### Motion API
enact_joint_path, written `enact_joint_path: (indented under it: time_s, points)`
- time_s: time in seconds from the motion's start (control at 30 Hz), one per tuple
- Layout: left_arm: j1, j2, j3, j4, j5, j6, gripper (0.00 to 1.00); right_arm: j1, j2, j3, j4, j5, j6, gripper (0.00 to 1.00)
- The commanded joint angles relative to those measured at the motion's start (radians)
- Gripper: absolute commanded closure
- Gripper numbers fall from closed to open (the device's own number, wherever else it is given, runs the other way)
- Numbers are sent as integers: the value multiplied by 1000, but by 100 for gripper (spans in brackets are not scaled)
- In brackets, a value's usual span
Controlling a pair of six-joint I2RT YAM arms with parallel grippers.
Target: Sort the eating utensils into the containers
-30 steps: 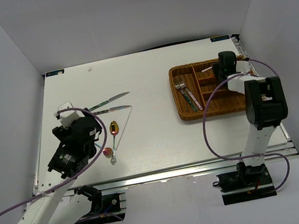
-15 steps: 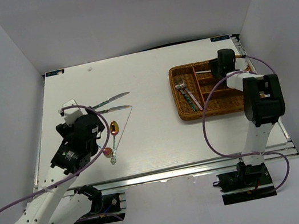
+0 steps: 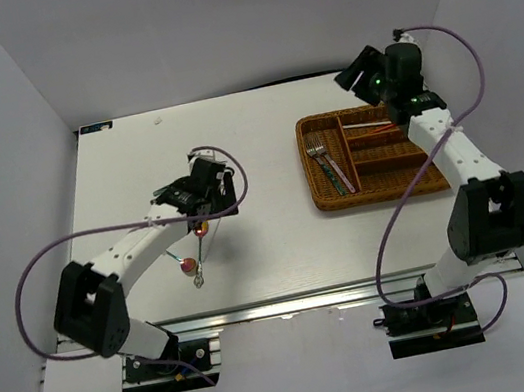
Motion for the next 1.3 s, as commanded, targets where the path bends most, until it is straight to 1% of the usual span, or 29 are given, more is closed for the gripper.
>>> enact_joint_path:
  time_s: [0.0, 0.03, 0.07, 0.1, 0.13, 0.17, 0.33, 0.4, 0.5, 0.77, 1.0, 1.13, 1.23, 1.27]
  points:
    - [1, 108, 114, 24, 123, 71, 7, 72, -74, -46, -192, -172, -264, 37]
    - [1, 148, 141, 0, 123, 75, 11, 90, -115, -101, -200, -171, -305, 36]
    - [1, 227, 198, -28, 117, 90, 15, 101, -134, -129, -200, -180, -319, 36]
    - [1, 258, 215, -66, 123, 97, 19, 122, -154, -152, -203, -189, -325, 36]
    - [1, 280, 224, -78, 126, 103, 26, 130, -186, -175, -202, -195, -344, 36]
    - [1, 298, 220, -81, 126, 110, 27, 133, -200, -210, -202, -202, -347, 36]
    - [4, 263, 139, -49, 164, 123, 27, 152, -263, -278, -189, -243, -358, 36]
    - [6, 257, 102, -48, 169, 114, 27, 165, -271, -296, -185, -249, -359, 24]
    - [10, 251, 50, -23, 178, 97, 27, 187, -282, -306, -182, -248, -362, 23]
    - [53, 255, 13, -23, 194, 75, 26, 224, -297, -310, -202, -229, -382, 22]
    - [68, 286, -4, -9, 256, 60, 26, 241, -326, -317, -203, -222, -382, 22]
    - [68, 301, -44, 20, 333, 42, 31, 245, -351, -306, -217, -215, -384, 22]
    - [68, 320, -70, 20, 318, 23, 35, 245, -378, -304, -215, -211, -382, 21]
    - [68, 329, -70, 14, 315, 19, 39, 245, -386, -303, -217, -211, -382, 21]
